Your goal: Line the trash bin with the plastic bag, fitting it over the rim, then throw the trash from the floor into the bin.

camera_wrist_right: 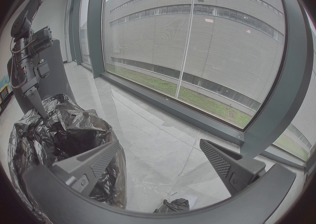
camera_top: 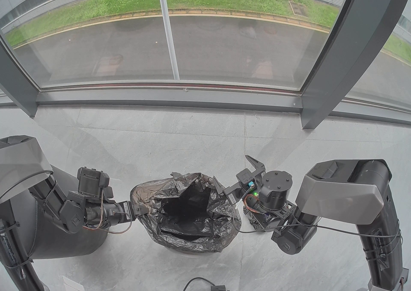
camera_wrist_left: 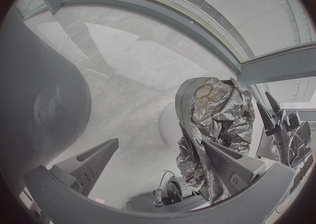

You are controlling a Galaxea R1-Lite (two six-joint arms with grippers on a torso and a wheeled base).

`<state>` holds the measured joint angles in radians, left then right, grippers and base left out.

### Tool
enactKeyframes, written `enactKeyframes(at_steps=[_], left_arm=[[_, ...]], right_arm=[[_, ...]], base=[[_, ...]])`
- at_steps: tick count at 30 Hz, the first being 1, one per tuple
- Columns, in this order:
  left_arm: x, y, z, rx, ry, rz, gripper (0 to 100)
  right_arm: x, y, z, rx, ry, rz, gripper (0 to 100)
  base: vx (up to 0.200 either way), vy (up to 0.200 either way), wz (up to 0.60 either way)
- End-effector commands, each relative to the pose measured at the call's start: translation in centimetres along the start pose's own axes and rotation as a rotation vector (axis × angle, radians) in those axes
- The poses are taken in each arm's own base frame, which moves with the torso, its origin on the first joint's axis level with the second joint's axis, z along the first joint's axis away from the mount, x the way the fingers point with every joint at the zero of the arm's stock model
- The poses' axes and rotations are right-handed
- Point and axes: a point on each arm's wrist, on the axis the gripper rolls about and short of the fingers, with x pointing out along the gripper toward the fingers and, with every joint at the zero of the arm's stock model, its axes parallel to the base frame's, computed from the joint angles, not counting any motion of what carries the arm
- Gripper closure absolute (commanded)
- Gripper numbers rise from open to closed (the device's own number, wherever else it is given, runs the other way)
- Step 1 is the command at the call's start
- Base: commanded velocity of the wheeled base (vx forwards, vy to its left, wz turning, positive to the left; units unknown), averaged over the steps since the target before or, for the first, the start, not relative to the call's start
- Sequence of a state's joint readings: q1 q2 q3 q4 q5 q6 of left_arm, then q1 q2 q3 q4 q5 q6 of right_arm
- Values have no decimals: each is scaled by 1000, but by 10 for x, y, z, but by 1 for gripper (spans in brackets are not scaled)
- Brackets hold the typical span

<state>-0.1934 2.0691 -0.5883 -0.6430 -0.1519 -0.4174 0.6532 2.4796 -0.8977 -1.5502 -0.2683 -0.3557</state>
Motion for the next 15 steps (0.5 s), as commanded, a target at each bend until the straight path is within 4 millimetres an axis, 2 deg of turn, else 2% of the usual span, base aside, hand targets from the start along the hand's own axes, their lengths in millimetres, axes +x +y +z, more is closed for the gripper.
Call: enactKeyframes(at_steps=[1,10,15], left_arm=[[-1,3,-6,-4,18,8,0],[-6,11,-3,-40,4,25,0],[-21,9,-12,-49,14,9,0]], right_arm=[[0,0,-1,-1,4,0,0],[-1,1,-4,-4,12,4,0],[-8,4,-2,1,21,21,0]], base=[[0,0,0],[0,0,0],[0,0,0]])
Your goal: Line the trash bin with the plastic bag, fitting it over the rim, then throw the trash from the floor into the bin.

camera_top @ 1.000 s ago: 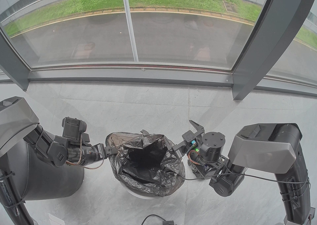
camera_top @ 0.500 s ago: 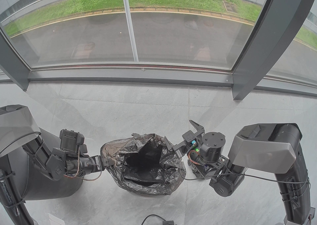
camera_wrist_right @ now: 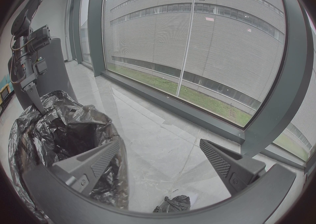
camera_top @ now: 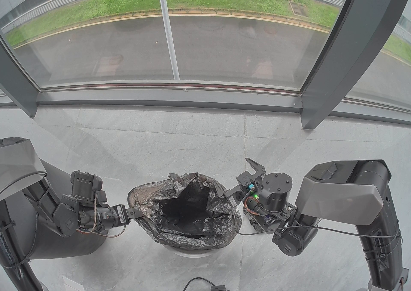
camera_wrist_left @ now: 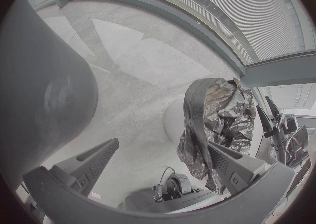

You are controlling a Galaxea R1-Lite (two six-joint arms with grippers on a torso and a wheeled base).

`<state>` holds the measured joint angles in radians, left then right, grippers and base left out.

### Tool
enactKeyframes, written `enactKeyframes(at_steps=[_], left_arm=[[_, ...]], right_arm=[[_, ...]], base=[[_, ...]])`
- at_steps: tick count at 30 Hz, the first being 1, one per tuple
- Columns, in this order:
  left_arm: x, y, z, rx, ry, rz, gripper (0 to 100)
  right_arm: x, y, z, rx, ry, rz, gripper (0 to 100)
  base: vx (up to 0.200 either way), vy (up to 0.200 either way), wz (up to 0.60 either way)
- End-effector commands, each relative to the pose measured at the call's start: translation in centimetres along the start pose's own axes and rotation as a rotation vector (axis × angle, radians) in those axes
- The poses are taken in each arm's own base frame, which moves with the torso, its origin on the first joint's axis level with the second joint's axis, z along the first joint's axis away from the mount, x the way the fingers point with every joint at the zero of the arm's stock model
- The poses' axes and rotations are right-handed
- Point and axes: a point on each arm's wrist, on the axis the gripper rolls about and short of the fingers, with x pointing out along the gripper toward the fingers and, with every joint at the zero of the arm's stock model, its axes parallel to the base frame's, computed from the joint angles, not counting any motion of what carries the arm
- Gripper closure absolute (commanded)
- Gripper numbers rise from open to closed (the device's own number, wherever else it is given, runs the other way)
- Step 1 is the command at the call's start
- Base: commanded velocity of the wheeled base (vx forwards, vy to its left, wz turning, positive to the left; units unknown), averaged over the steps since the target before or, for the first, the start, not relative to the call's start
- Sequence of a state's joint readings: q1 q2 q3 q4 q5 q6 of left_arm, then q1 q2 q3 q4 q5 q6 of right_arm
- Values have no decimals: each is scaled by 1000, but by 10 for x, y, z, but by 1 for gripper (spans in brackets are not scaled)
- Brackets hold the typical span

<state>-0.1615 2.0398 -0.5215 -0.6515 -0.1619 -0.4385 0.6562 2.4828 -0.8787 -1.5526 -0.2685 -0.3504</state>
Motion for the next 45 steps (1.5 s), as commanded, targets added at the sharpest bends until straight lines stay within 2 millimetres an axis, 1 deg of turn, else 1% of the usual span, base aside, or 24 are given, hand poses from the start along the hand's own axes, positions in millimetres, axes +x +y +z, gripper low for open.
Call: enactKeyframes(at_steps=[1,2,6,7,11,12,14,16,17,18,20,22,25,26,30,34,36,38,45], left_arm=[[-14,-7,-8,2,3,-24,0],[-14,-8,-10,3,10,-29,0],[-21,-13,-14,-5,16,-65,0],[-23,-14,-16,-8,17,-77,0],[-22,-16,-17,-7,16,-88,0],[-23,-17,-17,-12,13,-89,0],[-23,-17,-17,-14,13,-89,0],[-24,-17,-16,-22,8,-92,0],[-24,-17,-16,-24,8,-92,0],[-24,-18,-15,-25,6,-94,0],[-22,-17,-15,-26,7,-93,0],[-21,-17,-15,-28,11,-92,0],[-19,-15,-17,-31,22,-86,0],[-19,-15,-17,-33,21,-85,0],[-19,-13,-16,-38,18,-81,0],[-23,-13,-15,-39,10,-83,0],[-24,-13,-15,-40,8,-85,0],[-23,-13,-14,-45,5,-86,0],[-24,-15,-12,-53,-25,-105,0]], right_arm=[[-13,7,4,17,16,35,0],[-16,9,6,26,17,45,0],[-41,19,19,102,27,103,0],[-52,22,25,134,33,129,0],[-76,29,35,229,50,182,0],[-86,30,42,296,51,211,0],[-88,30,43,306,52,215,0],[-103,31,50,388,65,252,0],[-104,31,49,391,68,256,0],[-112,34,50,416,81,299,0],[-116,38,47,431,99,372,0],[-117,41,44,437,113,410,0],[-117,55,33,430,150,470,0],[-117,57,31,428,154,475,0],[-112,82,19,405,178,518,0],[-108,100,11,384,186,548,0],[-104,105,9,376,184,550,0],[-96,111,6,361,180,548,0],[-84,116,1,357,189,539,0]], base=[[0,0,0],[0,0,0],[0,0,0],[0,0,0],[0,0,0],[0,0,0],[0,0,0],[0,0,0],[0,0,0],[0,0,0],[0,0,0],[0,0,0],[0,0,0],[0,0,0],[0,0,0],[0,0,0],[0,0,0],[0,0,0],[0,0,0]])
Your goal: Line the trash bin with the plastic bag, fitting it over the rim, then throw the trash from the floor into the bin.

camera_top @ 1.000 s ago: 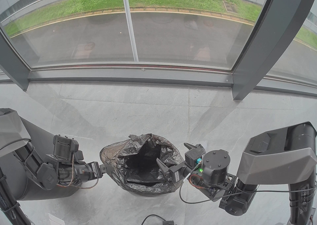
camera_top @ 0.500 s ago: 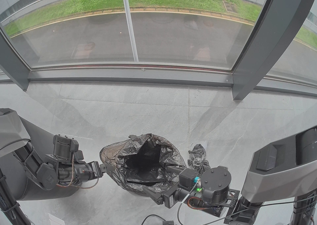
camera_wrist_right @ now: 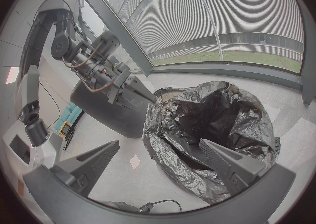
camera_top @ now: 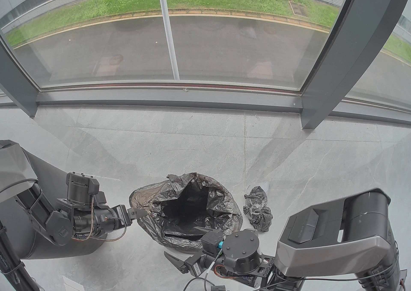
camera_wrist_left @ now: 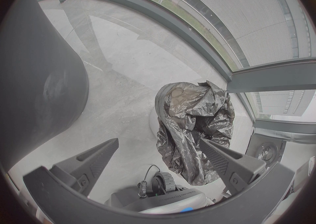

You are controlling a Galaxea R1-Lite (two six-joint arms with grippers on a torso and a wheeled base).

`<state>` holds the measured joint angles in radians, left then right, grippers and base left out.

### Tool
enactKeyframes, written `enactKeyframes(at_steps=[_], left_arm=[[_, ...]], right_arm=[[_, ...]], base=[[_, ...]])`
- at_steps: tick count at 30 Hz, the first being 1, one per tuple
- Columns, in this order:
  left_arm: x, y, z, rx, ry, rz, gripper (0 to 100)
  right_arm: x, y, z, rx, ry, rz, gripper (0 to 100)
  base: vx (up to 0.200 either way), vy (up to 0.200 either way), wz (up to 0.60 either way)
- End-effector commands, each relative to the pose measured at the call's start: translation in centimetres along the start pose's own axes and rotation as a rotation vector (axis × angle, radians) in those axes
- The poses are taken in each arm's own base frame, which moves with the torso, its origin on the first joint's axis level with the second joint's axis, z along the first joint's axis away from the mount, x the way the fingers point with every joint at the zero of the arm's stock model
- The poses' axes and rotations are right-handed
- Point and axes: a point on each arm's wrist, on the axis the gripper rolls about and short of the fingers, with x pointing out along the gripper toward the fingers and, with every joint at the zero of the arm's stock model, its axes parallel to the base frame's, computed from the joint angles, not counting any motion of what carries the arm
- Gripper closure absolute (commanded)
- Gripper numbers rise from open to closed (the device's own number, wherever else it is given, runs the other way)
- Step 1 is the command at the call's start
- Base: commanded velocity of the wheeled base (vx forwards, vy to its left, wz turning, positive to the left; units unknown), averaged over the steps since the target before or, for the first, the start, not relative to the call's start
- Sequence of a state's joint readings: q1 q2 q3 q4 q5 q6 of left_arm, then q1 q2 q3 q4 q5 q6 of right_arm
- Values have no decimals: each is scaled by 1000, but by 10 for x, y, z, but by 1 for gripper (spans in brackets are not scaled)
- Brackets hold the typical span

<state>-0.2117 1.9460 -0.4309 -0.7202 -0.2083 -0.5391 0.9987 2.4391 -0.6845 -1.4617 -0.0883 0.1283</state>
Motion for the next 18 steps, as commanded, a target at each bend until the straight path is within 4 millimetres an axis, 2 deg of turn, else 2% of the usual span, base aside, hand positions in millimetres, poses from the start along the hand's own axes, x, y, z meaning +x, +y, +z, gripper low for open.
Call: enactKeyframes(at_steps=[1,8,18], left_arm=[[0,0,0,-2,-7,-4,0],[-1,-1,1,-5,-11,-8,0],[-1,-2,0,-3,-11,-10,0]], right_arm=[[11,-3,-13,-2,25,-8,0],[12,-1,-18,-5,39,-9,0],[2,24,-30,-34,93,49,0]], base=[[0,0,0],[0,0,0],[0,0,0]])
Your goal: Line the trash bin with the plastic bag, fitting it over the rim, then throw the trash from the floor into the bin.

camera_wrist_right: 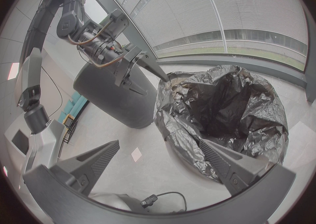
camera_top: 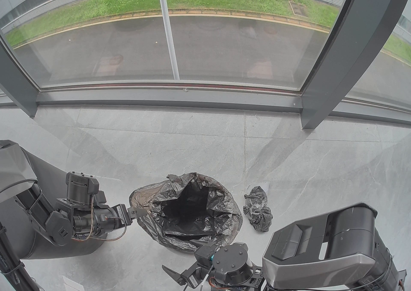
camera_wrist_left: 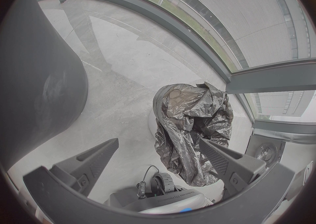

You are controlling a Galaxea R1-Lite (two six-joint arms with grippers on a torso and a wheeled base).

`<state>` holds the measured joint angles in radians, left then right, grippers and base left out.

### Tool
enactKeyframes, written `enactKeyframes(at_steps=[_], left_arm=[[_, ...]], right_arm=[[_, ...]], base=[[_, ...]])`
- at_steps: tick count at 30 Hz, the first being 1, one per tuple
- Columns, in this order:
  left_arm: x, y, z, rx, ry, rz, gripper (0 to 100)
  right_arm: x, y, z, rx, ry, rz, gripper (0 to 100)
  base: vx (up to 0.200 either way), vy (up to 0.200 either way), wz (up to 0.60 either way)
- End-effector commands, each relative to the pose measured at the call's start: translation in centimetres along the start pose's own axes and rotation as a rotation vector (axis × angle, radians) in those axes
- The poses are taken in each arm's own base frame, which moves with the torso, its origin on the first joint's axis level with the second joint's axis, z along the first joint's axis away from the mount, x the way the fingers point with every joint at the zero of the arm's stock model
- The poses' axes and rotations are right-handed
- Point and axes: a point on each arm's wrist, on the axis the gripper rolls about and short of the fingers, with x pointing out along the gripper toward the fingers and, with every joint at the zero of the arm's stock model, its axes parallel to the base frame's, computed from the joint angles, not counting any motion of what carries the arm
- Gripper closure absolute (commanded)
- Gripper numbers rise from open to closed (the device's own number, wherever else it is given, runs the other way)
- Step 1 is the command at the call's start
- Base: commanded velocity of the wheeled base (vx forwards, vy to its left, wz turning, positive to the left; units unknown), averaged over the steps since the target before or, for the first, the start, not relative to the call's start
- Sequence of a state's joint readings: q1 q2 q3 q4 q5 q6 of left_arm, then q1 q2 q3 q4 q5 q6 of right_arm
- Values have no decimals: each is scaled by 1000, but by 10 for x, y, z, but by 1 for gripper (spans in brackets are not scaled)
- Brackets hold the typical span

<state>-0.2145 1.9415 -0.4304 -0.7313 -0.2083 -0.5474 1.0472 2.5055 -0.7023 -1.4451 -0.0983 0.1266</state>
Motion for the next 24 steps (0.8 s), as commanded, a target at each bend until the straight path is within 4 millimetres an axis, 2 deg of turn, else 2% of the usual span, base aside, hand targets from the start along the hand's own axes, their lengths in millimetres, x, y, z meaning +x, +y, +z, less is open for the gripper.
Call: enactKeyframes(at_steps=[1,24], left_arm=[[0,-1,-1,1,1,-1,0],[2,0,-2,-8,12,3,0]], right_arm=[[-4,10,-7,-14,38,24,0],[-6,18,-35,-45,187,37,0]], base=[[0,0,0],[0,0,0]])
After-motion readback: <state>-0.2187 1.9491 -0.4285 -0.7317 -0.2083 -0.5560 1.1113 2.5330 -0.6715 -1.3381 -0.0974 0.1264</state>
